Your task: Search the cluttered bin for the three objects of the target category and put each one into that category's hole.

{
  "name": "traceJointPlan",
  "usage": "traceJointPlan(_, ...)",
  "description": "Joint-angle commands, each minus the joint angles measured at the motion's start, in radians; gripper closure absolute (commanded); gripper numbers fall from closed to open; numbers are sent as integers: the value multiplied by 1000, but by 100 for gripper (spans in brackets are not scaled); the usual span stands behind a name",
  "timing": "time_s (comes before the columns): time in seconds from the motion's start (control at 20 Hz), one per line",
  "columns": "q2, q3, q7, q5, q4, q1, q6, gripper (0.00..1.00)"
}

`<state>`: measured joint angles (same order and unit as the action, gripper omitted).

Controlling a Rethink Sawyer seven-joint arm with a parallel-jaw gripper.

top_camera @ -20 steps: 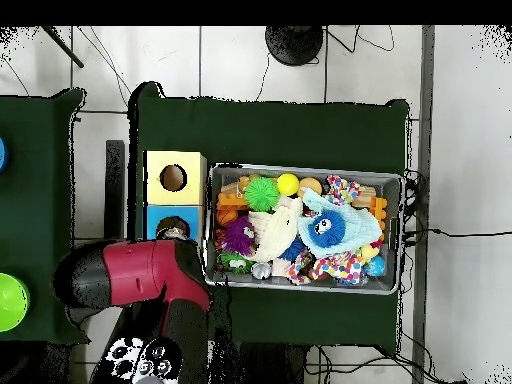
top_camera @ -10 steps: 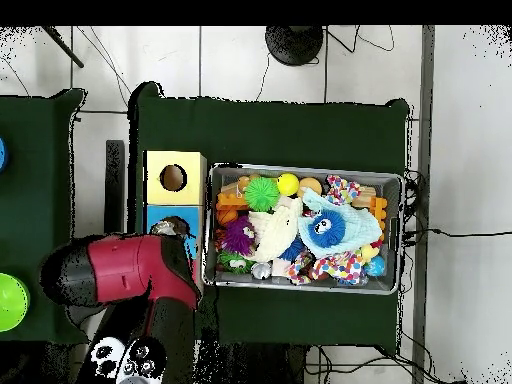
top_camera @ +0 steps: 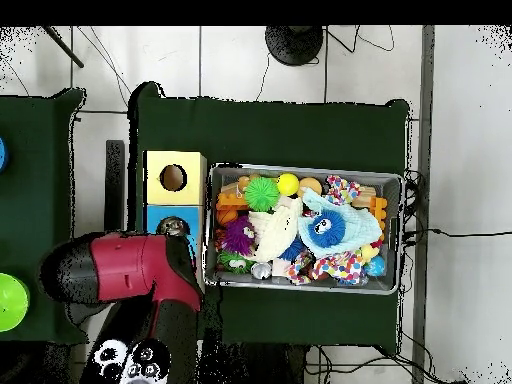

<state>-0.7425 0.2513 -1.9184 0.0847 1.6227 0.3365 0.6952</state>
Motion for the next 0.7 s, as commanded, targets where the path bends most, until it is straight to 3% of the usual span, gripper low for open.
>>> traceJointPlan(0.05,22,-3,-256,42,6,-4,39,0)
traceJointPlan(0.35,26,18,-257,34,9,12,4,0)
traceJointPlan(0.7,13,-9,-214,44,46,-16,-32,0)
